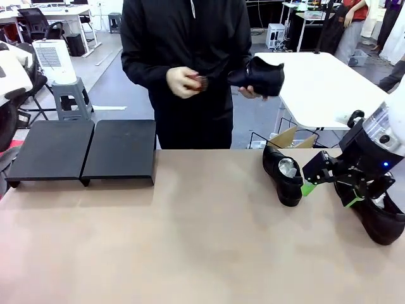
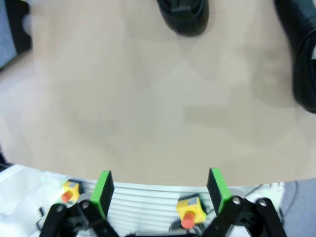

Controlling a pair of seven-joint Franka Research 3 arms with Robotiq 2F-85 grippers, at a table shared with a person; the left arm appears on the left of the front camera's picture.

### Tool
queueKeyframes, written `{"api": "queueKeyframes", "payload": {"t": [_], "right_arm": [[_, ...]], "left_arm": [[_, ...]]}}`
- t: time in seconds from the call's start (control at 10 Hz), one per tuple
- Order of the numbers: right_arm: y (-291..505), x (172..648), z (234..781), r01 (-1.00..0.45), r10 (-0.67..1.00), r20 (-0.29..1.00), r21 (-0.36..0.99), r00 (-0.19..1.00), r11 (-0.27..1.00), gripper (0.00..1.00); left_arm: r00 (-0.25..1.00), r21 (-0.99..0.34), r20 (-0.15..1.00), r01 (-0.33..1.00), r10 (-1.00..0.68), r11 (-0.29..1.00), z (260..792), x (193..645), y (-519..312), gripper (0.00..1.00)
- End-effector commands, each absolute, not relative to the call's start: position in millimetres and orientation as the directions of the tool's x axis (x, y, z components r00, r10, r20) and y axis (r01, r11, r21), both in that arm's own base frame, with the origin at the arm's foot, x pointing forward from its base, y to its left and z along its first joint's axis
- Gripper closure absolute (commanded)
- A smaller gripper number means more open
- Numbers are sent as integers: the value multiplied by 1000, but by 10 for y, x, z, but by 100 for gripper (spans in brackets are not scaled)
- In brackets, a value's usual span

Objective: Organize the shoes by placing them on the stand.
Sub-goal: Place the Shoe from the middle of the table onto the Shoes Stand.

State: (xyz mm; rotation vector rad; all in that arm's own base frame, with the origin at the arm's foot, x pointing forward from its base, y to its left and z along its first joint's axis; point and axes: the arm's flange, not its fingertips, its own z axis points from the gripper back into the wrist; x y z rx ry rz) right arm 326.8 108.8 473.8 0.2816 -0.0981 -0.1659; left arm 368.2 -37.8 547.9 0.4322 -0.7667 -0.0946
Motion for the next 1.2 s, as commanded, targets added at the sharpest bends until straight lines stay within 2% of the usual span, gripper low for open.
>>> {"api": "queueKeyframes", "payload": {"t": [0.0,0.3,0.6,0.7,0.8,1.1], "right_arm": [[1096,3277,4746,144,-173,72,303,982,942,0],[1096,3277,4746,144,-173,72,303,982,942,0],[1096,3277,4746,144,-173,72,303,982,942,0],[1096,3277,4746,144,-173,72,303,982,942,0],[1096,3277,4746,144,-173,72,303,982,942,0],[1096,3277,4746,144,-173,72,303,982,942,0]], "left_arm": [[683,423,663,-4,-307,906,5306,4214,-222,100],[715,363,637,52,-288,930,4950,4541,43,100],[737,377,605,68,-301,924,4778,4695,207,100],[774,396,597,-56,-210,917,4832,4667,163,100],[750,348,601,65,-276,935,4649,4665,133,100],[750,348,601,65,-276,935,4649,4665,133,100]]}}
